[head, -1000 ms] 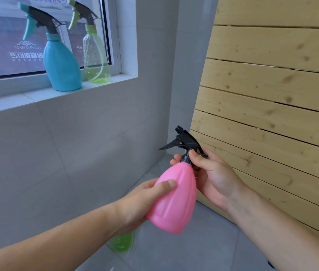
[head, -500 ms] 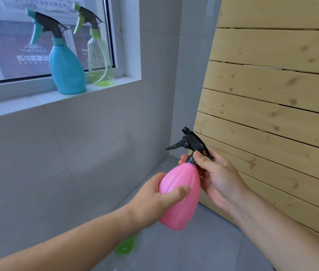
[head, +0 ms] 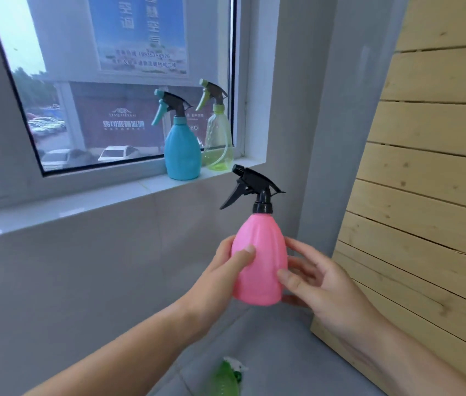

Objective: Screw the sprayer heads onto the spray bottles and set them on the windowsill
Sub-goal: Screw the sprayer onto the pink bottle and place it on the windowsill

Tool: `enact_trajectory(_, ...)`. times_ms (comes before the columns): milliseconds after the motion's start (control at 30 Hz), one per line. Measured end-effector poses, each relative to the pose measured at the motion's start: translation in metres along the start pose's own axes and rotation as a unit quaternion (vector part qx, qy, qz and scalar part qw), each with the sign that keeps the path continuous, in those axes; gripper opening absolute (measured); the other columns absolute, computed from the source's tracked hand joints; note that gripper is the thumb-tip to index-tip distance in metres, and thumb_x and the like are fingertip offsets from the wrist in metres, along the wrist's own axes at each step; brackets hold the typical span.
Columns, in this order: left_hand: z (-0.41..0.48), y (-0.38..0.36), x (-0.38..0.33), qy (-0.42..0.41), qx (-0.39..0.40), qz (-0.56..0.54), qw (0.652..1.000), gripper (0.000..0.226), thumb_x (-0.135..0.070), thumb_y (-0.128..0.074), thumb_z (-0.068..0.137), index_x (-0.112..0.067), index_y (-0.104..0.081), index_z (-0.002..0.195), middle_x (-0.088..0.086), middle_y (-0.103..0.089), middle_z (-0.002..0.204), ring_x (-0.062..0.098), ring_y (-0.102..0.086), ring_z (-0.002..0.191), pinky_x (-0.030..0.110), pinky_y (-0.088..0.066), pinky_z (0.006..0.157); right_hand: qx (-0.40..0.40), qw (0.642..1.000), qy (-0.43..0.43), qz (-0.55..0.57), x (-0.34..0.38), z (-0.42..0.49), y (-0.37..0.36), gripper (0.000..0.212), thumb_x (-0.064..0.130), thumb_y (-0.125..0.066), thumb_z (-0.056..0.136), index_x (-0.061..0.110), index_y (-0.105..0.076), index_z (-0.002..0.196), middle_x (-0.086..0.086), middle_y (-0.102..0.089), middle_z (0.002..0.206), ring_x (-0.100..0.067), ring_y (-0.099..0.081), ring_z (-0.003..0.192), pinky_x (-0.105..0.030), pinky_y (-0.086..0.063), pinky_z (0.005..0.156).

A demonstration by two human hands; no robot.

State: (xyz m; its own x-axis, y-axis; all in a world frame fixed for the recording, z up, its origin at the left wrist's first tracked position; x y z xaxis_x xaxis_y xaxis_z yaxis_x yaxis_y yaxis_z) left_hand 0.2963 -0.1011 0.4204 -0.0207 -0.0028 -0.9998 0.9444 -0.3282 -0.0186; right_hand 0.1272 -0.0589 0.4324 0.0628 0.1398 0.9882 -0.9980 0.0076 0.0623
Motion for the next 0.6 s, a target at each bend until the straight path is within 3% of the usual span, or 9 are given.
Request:
enact_trajectory(100, -0.001, 0.040, -0.024, -0.046, -0.024, 0.034, 0.998, 0.056, -0.062, -0.062, 0.077, -0.052, -0.054, 0.132, -0.008, -0.057, 0.143, 0.015, -0.055, 0.132, 0.048, -0.041, 0.115, 0.023, 0.999, 0.045, -0.003, 0.023, 0.025, -0.031, 0.050, 0.014, -0.069, 0.088, 0.035, -0.057, 0.131, 0.002, -0.074, 0.114, -0.015, -0.072, 0.105, -0.038, -0.060, 0.086)
enact_trajectory(233, 0.001, 0.097, -0.063, -0.073, -0.056, 0.093, 0.991, 0.060, -0.063, -0.064, 0.079, -0.057, -0.049, 0.137, -0.007, -0.053, 0.147, 0.017, -0.053, 0.135, 0.048, -0.037, 0.118, 0.047, 0.996, 0.073, 0.002, 0.053, 0.068, -0.086, 0.055, 0.009, -0.066, 0.090, 0.033, -0.050, 0.138, 0.000, -0.073, 0.114, -0.018, -0.073, 0.102, -0.038, -0.061, 0.085)
enact_trajectory(333, 0.008, 0.139, -0.090, -0.097, -0.070, 0.114, 0.986, 0.049, -0.041, -0.060, 0.098, -0.041, -0.049, 0.145, -0.009, -0.065, 0.137, 0.007, -0.064, 0.121, 0.033, -0.047, 0.108, 0.056, 0.993, 0.105, -0.023, 0.071, 0.102, -0.124, 0.058, 0.015, -0.068, 0.090, 0.033, -0.049, 0.141, -0.001, -0.072, 0.115, -0.019, -0.072, 0.103, -0.043, -0.058, 0.091)
enact_trajectory(433, 0.015, 0.175, -0.110, -0.112, -0.123, 0.146, 0.975, 0.042, -0.032, -0.056, 0.102, -0.034, -0.051, 0.144, -0.006, -0.068, 0.124, -0.009, -0.069, 0.090, 0.009, -0.051, 0.074, 0.058, 0.990, 0.125, -0.038, 0.086, 0.130, -0.158, 0.057, 0.018, -0.068, 0.089, 0.034, -0.048, 0.141, -0.004, -0.069, 0.120, -0.019, -0.070, 0.105, -0.042, -0.058, 0.092)
enact_trajectory(500, 0.020, 0.194, -0.119, -0.112, -0.160, 0.158, 0.968, 0.041, -0.032, -0.057, 0.101, -0.027, -0.052, 0.141, -0.002, -0.068, 0.123, -0.004, -0.068, 0.087, 0.012, -0.048, 0.068, 0.052, 0.988, 0.138, -0.053, 0.096, 0.146, -0.178, 0.056, 0.021, -0.068, 0.089, 0.034, -0.048, 0.141, -0.004, -0.067, 0.120, -0.019, -0.068, 0.105, -0.038, -0.059, 0.090)
enact_trajectory(600, 0.030, 0.219, -0.129, -0.116, -0.202, 0.146, 0.962, 0.041, -0.031, -0.059, 0.100, -0.017, -0.049, 0.137, 0.007, -0.066, 0.129, 0.012, -0.067, 0.098, 0.022, -0.048, 0.076, 0.038, 0.985, 0.153, -0.073, 0.106, 0.165, -0.203, 0.056, 0.024, -0.067, 0.090, 0.032, -0.047, 0.142, -0.001, -0.064, 0.115, -0.018, -0.066, 0.103, -0.034, -0.058, 0.087)
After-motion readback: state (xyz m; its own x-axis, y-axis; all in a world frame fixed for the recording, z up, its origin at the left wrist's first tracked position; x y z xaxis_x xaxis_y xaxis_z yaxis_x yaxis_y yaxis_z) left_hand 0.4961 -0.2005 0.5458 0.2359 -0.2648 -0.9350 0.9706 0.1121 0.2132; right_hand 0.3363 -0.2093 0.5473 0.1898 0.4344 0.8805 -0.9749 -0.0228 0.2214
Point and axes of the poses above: each hand's wrist, its own z-axis towards the middle knuckle, its own y-axis out of the back of the hand, x = y × z, the point moved 4 cm from there along z, towards the middle knuckle
